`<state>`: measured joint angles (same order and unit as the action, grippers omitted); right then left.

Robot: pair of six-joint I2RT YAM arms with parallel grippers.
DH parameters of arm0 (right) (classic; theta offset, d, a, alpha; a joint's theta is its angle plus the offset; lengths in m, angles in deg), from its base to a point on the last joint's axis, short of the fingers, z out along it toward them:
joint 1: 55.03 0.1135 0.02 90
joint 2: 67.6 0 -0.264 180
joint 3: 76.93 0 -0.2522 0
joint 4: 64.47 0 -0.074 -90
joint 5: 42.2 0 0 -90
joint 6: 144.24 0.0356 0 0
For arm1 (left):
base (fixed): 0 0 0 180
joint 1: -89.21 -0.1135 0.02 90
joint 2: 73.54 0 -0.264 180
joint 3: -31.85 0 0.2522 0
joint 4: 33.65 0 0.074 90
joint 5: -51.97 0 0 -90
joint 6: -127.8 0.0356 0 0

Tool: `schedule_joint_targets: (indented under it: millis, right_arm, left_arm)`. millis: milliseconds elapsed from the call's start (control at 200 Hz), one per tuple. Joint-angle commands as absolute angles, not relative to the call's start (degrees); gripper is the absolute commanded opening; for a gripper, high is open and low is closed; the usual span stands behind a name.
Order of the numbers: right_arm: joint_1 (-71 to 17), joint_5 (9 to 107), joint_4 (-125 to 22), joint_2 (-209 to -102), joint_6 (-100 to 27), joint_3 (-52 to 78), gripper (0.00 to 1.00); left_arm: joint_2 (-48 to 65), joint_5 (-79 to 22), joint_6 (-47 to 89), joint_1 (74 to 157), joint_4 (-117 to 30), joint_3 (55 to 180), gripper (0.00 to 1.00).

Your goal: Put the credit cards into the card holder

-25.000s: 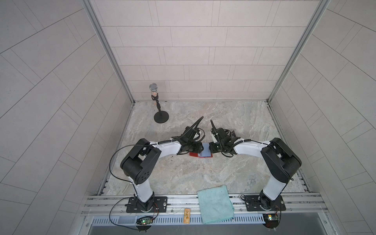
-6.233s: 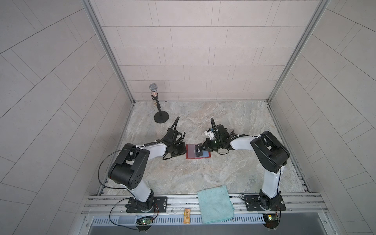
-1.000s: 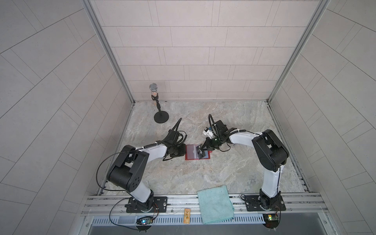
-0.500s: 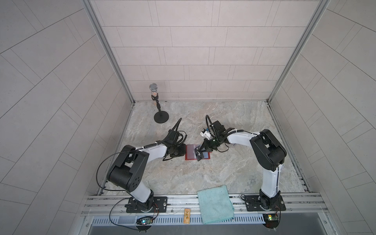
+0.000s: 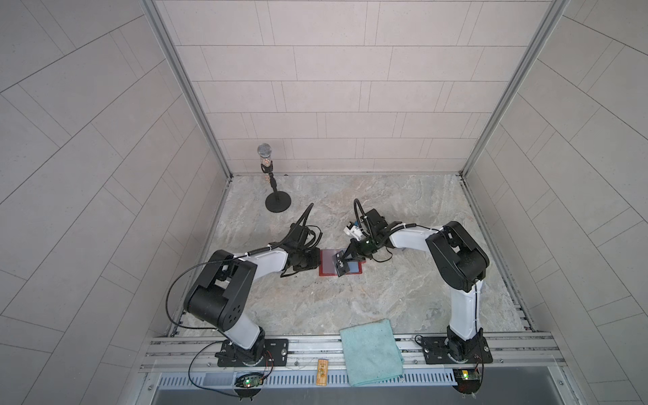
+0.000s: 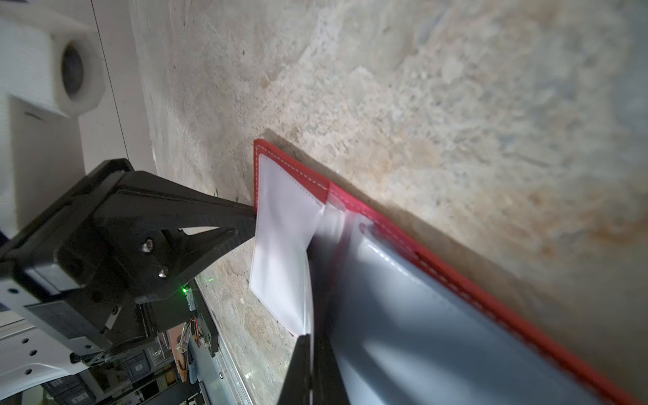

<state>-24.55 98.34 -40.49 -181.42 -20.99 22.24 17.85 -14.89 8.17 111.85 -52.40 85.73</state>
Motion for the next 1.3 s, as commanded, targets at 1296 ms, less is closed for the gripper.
schedule_joint_targets:
  millis: [1296]
  right_arm:
    - [-24.81, 95.19, -62.73, -181.95, -9.07, 32.82, 0.0]
  left_arm:
    - [19.06, -17.11, 9.08, 112.07, -55.15, 84.53, 0.0]
